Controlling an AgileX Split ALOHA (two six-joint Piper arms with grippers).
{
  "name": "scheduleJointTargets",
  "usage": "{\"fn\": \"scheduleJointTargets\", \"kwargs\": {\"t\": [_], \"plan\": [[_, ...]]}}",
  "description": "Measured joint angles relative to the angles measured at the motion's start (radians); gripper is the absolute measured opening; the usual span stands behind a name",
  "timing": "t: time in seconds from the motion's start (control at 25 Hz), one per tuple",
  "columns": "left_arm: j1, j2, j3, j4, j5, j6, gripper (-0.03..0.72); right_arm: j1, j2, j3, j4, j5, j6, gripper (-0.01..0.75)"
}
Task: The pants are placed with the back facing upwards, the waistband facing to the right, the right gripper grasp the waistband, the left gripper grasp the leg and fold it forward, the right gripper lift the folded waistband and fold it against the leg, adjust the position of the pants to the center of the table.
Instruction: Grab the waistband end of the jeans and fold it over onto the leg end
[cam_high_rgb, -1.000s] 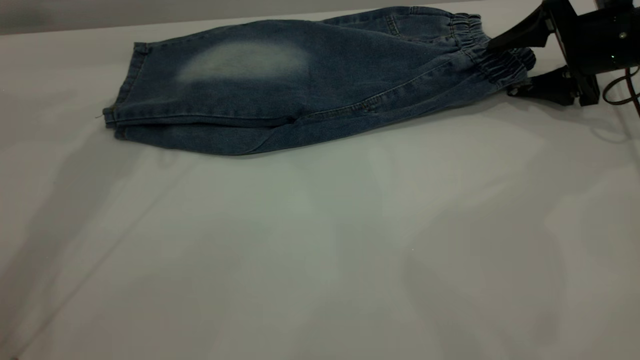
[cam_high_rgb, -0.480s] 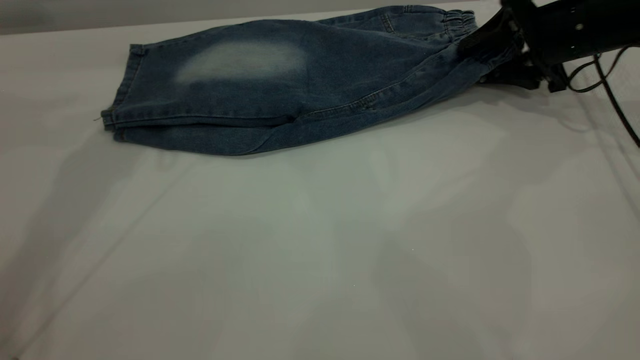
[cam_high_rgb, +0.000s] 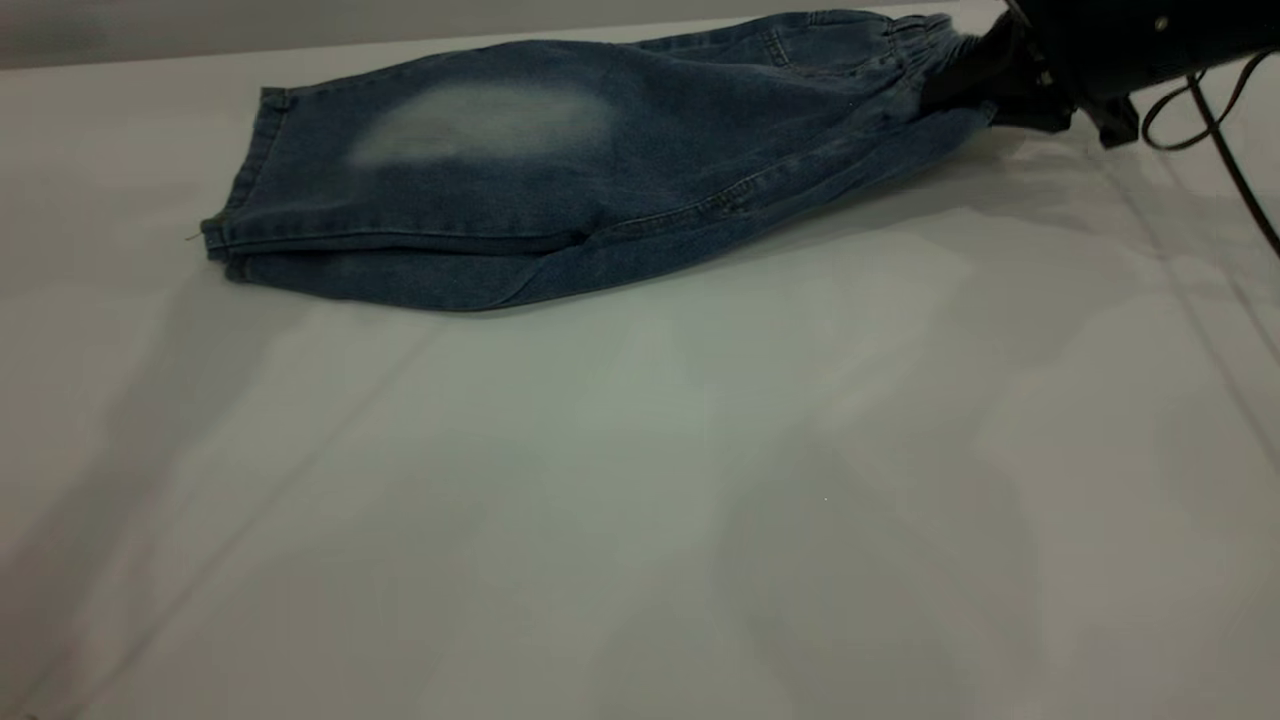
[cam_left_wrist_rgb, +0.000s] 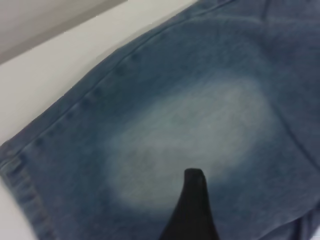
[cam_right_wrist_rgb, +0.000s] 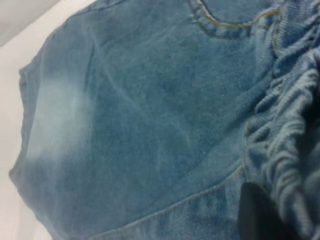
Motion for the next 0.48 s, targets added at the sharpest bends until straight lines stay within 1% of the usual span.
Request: {"fn": "scheduleJointTargets", "kwargs": {"t": [0.28, 0.48], "plan": [[-0.086, 0.186, -0.259, 0.041, 0.146, 0.0, 0.552, 0.026, -0.072, 0.0, -0.102, -0.049, 0.048, 0.078], [-0.147, 0.354, -0.452, 0.086, 0.2, 0.0, 0.551, 0.045, -0.092, 0.002, -0.115, -0.053, 0.049, 0.078]]}}
